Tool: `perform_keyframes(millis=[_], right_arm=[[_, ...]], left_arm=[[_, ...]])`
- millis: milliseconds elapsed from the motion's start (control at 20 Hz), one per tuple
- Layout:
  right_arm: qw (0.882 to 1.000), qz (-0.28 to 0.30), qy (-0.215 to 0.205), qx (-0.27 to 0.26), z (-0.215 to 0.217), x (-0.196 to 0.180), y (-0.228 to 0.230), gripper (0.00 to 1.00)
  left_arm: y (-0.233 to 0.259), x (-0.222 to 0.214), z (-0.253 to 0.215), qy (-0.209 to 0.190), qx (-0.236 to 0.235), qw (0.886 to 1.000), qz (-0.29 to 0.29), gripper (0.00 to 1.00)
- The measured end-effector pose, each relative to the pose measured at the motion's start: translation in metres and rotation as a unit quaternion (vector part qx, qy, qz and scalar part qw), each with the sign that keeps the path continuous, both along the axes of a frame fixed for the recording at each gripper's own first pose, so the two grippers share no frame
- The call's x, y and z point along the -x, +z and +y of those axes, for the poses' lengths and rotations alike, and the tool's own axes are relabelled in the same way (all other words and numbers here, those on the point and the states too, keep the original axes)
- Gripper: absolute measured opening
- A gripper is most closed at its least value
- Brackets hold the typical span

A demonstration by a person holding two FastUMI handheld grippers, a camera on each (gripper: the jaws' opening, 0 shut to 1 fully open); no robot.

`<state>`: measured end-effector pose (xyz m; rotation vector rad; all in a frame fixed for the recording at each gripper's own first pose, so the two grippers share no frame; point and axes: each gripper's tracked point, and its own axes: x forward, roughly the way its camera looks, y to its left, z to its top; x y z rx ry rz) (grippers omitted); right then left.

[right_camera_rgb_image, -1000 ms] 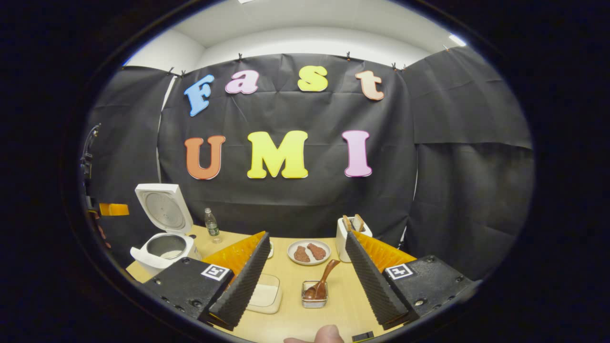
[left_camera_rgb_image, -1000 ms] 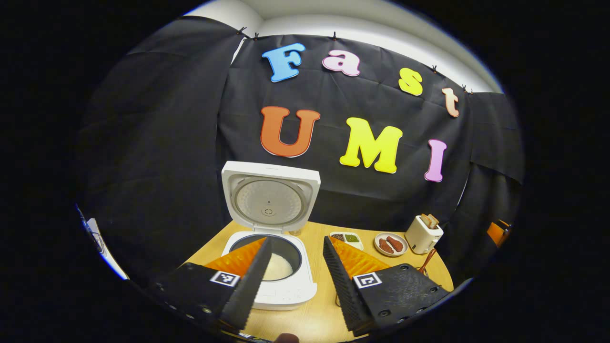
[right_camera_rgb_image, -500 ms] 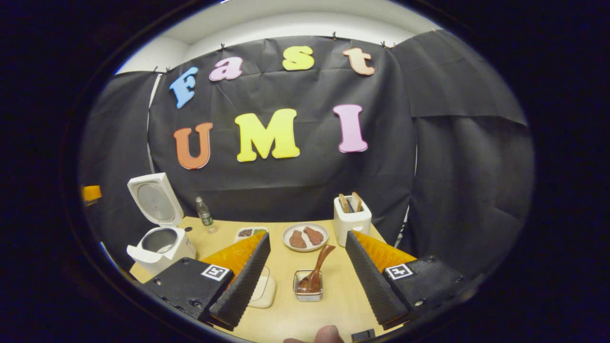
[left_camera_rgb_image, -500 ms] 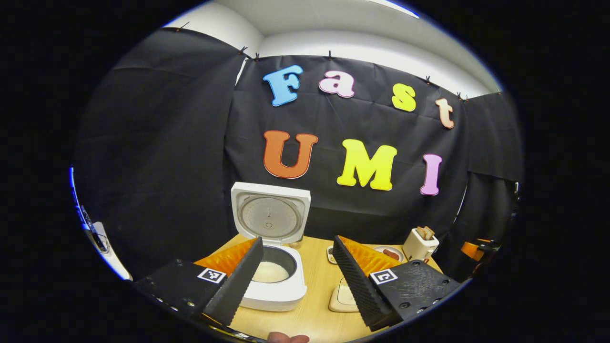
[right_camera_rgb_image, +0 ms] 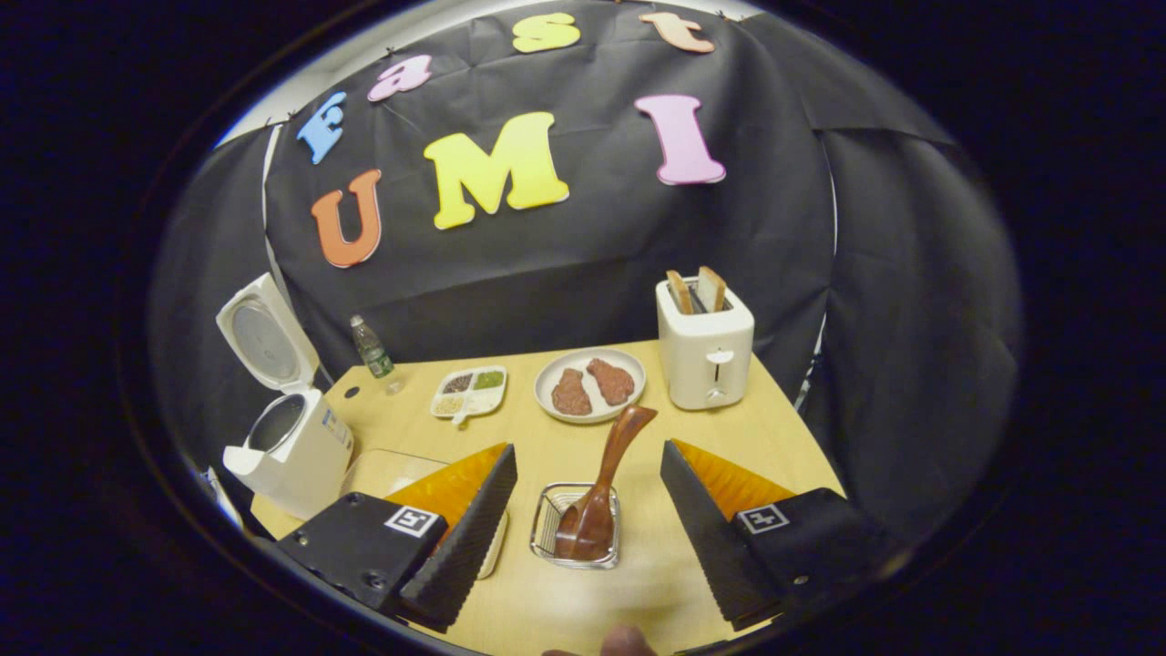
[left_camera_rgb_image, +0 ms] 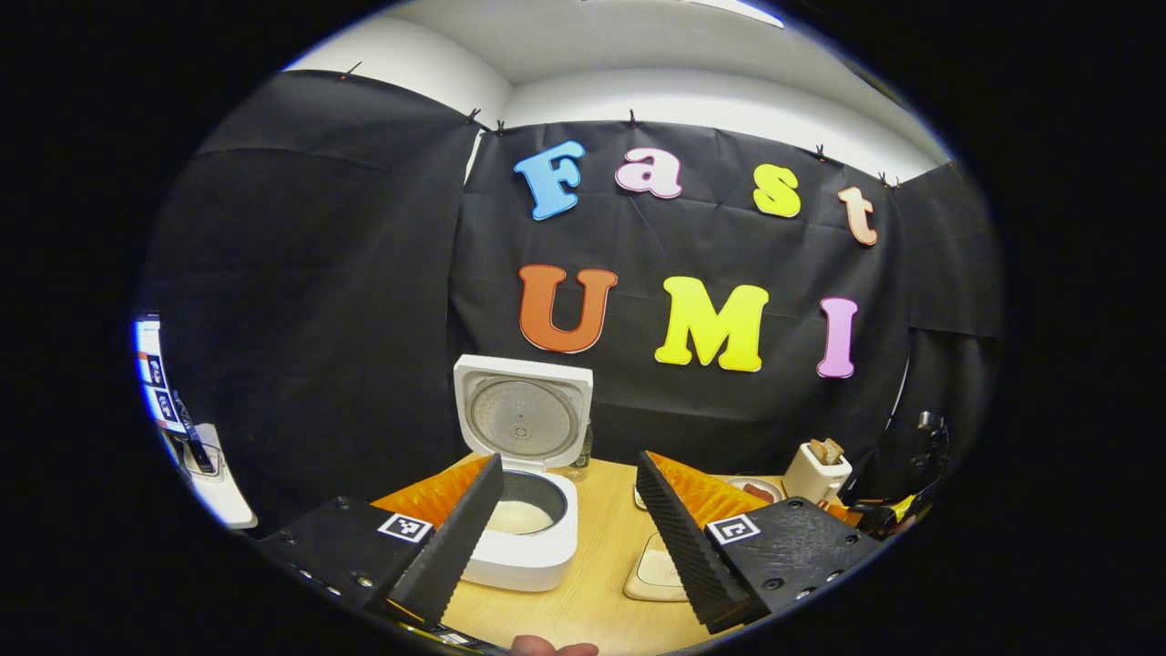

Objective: Close the left gripper, press the button to open the rice cooker; take a wooden spoon from the chopstick holder with the right hand, scoop a spoonful of rice and pour it into the rice cooker, then put the wooden spoon back into the chopstick holder.

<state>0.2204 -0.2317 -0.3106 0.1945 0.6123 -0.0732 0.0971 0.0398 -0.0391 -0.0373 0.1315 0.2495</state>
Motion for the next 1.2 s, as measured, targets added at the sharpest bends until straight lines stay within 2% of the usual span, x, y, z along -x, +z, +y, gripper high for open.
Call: perform_keyframes(millis=[100,150,200,300,500,550,600,650,750,800,850,900,950,1050,1200], right_arm=[[1.000,0.011,-0.008,-0.009,-0.011,-0.011,-0.022,0.99],[1.000,0.017,-0.013,-0.011,-0.016,-0.016,-0.033,0.91],[1.000,0.023,-0.013,-0.014,-0.018,-0.020,-0.043,0.94],[0.999,0.024,-0.008,-0.021,-0.020,-0.033,-0.054,0.93],[0.998,0.044,0.007,-0.042,-0.015,-0.046,-0.078,0.81],[0.997,0.053,0.012,-0.051,-0.011,-0.047,-0.084,0.69],[0.996,0.064,0.025,-0.056,-0.007,-0.047,-0.090,0.65],[0.995,0.072,0.038,-0.056,-0.004,-0.048,-0.094,0.65],[0.994,0.076,0.048,-0.061,-0.003,-0.050,-0.097,0.52],[0.994,0.077,0.047,-0.061,-0.003,-0.052,-0.097,0.53],[0.994,0.078,0.049,-0.059,-0.001,-0.051,-0.096,0.41],[0.994,0.079,0.049,-0.057,0.001,-0.049,-0.094,0.37],[0.994,0.078,0.047,-0.061,0.002,-0.048,-0.087,0.27],[0.994,0.077,0.044,-0.070,0.009,-0.044,-0.080,0.21],[0.997,0.054,0.029,-0.053,0.011,-0.039,-0.057,0.14]], left_arm=[[0.000,0.000,-0.005,0.008,0.002,1.000,0.000,0.94],[-0.002,-0.001,-0.007,0.010,0.002,1.000,0.002,0.94],[-0.004,-0.001,-0.007,0.015,-0.002,1.000,0.005,0.94],[-0.006,0.001,-0.009,0.023,-0.003,1.000,0.011,0.94],[-0.009,0.001,-0.014,0.029,-0.005,0.999,0.032,0.94],[-0.006,-0.001,-0.014,0.030,-0.007,0.999,0.028,0.94],[-0.005,-0.001,-0.013,0.033,-0.009,0.999,0.026,0.94],[-0.005,-0.001,-0.012,0.034,-0.010,0.999,0.026,0.94],[-0.007,0.002,-0.010,0.037,-0.012,0.999,0.028,0.94],[-0.007,0.002,-0.007,0.039,-0.011,0.999,0.031,0.94],[-0.010,0.003,-0.005,0.042,-0.011,0.998,0.036,0.94],[-0.010,0.004,-0.001,0.045,-0.012,0.998,0.038,0.94],[-0.011,0.005,0.002,0.046,-0.014,0.998,0.040,0.94],[-0.011,0.007,0.007,0.043,-0.018,0.998,0.038,0.94],[-0.007,0.009,0.013,0.028,-0.019,0.999,0.028,0.94]])
